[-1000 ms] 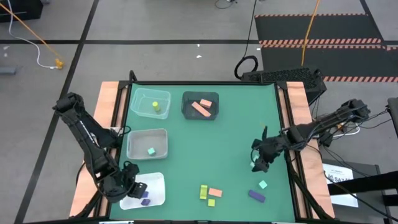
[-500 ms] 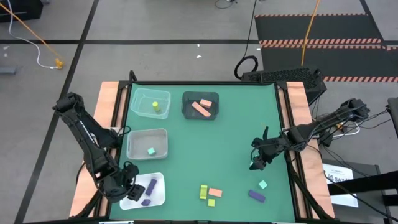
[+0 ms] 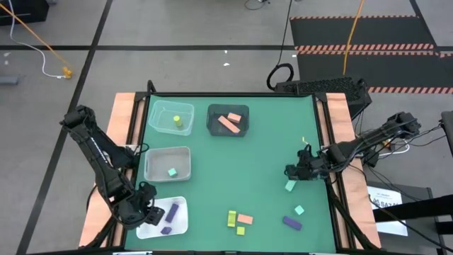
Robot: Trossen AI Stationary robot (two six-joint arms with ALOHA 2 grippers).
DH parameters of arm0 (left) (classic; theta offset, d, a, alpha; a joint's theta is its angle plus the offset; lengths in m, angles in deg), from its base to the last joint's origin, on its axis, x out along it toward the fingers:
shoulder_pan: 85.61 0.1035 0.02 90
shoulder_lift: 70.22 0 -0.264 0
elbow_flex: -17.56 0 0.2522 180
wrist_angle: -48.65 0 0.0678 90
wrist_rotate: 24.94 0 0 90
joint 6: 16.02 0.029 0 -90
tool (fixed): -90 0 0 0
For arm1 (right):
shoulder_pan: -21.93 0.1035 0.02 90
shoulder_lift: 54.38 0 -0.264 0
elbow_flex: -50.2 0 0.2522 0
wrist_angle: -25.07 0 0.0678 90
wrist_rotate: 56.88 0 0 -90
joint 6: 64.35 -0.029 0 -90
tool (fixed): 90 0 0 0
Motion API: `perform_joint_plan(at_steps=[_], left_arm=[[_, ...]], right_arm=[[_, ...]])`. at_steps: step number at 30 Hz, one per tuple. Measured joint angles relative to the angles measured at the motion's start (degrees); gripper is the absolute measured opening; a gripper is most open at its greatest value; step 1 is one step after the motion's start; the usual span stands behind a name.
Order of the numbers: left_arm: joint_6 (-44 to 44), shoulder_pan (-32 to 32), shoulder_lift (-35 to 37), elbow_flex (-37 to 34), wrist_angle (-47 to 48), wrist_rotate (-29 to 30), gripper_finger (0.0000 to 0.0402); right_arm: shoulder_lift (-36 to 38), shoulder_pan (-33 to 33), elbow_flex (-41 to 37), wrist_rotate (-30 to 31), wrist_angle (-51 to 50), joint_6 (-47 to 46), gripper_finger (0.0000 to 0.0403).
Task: Sort & place blocks by color
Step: Put the top blue block into the dark white bin
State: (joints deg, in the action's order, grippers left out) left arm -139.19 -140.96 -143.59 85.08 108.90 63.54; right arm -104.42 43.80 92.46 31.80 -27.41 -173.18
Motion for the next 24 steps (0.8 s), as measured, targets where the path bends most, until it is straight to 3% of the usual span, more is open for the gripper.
perform_joint_plan(at_steps=[3, 11, 15, 20, 24], left_arm=[[0.08, 0.57, 0.0, -0.01, 4.58, 0.0, 0.0201], [10.64, 2.74, 0.7, -0.02, 15.58, 0.05, 0.0191], [17.94, 3.75, 1.0, -0.02, 19.77, 0.04, 0.0191], [25.44, 5.48, 1.09, -0.02, 26.35, 0.08, 0.0191], [29.31, 7.02, 1.09, -0.03, 29.5, 0.12, 0.0191]], right_arm=[[-2.05, 0.0, -0.01, 4.57, 4.35, -4.27, 0.0251], [-8.37, 0.35, -0.01, 2.17, 14.44, -6.09, 0.0251], [-8.94, 0.38, 0.0, 2.82, 19.29, 9.06, 0.0251], [-8.97, 0.37, -0.01, 4.29, 32.43, 38.27, 0.0251], [-8.97, 0.36, -0.01, 6.75, 45.41, 47.12, 0.0251]])
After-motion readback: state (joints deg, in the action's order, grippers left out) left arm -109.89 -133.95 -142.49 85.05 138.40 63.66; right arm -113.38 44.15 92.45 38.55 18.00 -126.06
